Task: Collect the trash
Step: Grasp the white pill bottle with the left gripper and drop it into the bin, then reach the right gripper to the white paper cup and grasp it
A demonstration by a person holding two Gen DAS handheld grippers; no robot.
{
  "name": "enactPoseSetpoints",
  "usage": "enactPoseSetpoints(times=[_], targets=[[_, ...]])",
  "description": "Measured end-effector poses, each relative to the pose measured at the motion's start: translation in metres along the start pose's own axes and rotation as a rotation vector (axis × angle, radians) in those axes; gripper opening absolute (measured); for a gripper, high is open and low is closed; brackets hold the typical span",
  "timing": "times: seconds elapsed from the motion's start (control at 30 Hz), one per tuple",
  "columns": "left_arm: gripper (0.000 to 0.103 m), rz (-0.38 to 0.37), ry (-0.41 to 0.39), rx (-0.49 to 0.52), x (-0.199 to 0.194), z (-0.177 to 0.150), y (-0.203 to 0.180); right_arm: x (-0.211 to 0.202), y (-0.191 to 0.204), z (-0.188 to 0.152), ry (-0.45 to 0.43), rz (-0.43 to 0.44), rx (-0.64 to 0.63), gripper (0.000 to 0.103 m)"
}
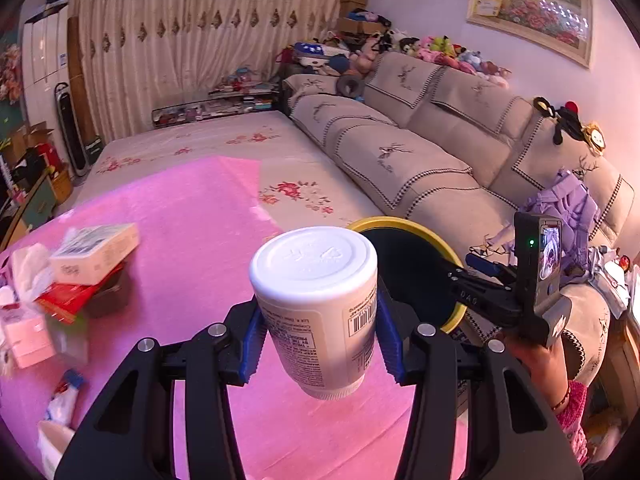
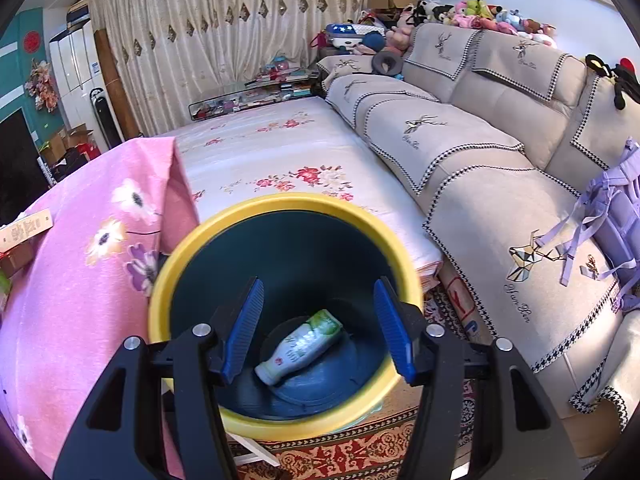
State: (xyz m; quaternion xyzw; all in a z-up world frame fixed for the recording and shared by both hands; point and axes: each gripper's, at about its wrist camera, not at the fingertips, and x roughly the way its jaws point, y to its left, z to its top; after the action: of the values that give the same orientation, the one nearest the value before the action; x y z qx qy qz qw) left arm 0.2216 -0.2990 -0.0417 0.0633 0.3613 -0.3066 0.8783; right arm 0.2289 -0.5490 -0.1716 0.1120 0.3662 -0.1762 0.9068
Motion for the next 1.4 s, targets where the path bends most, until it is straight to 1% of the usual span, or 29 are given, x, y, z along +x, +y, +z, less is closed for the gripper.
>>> enactPoseSetpoints(times=[0.13,0.23,0.37,0.47,0.57,0.73,0.8,0.83,0.9,1.0,1.03,1.13,1.27,1.4], targets=[[0.048,-0.038,0.024,0.056,0.055,0.019,-0.048,-0.001,-0.026,0.000,-0.004,-0.013,0.035,0.055],[0.048,-0.043,0.059,0.073,0.096,0.029,-0.069,-0.002,-0.047,-0.001,-0.008,-0.021,0.070,0.055],[0.048,-0.034,0.119,0.084,0.149,0.037,-0.088,0.000,-0.066,-0.001,-0.005,-0.024,0.092,0.055],[0.048,-0.024,0.150,0.091,0.177,0.038,-0.097,0.003,-0.074,-0.001,-0.002,-0.024,0.100,0.055],[0.048,-0.019,0.178,0.093,0.197,0.033,-0.098,0.008,-0.079,-0.002,0.005,-0.022,0.106,0.055],[0.049,0.001,0.191,0.101,0.212,0.027,-0.098,0.015,-0.084,-0.004,0.016,-0.021,0.119,0.055],[0.052,0.003,0.192,0.098,0.213,0.028,-0.095,0.016,-0.085,-0.005,0.020,-0.022,0.121,0.055],[0.054,0.004,0.190,0.096,0.211,0.028,-0.093,0.017,-0.085,-0.006,0.022,-0.022,0.122,0.055],[0.054,0.003,0.181,0.089,0.205,0.028,-0.089,0.017,-0.085,-0.007,0.023,-0.023,0.124,0.055],[0.054,0.000,0.143,0.074,0.181,0.030,-0.082,0.015,-0.084,-0.008,0.023,-0.020,0.124,0.055],[0.057,0.000,0.120,0.067,0.165,0.029,-0.077,0.014,-0.084,-0.009,0.023,-0.019,0.123,0.055],[0.071,0.010,0.054,0.052,0.124,0.028,-0.066,0.011,-0.079,-0.011,0.023,-0.012,0.116,0.055],[0.091,0.052,-0.044,0.031,0.063,0.021,-0.043,0.007,-0.067,-0.012,0.028,-0.005,0.095,0.055],[0.093,0.104,-0.114,-0.029,0.004,0.008,-0.004,0.000,-0.048,-0.011,0.030,0.009,0.065,0.055]])
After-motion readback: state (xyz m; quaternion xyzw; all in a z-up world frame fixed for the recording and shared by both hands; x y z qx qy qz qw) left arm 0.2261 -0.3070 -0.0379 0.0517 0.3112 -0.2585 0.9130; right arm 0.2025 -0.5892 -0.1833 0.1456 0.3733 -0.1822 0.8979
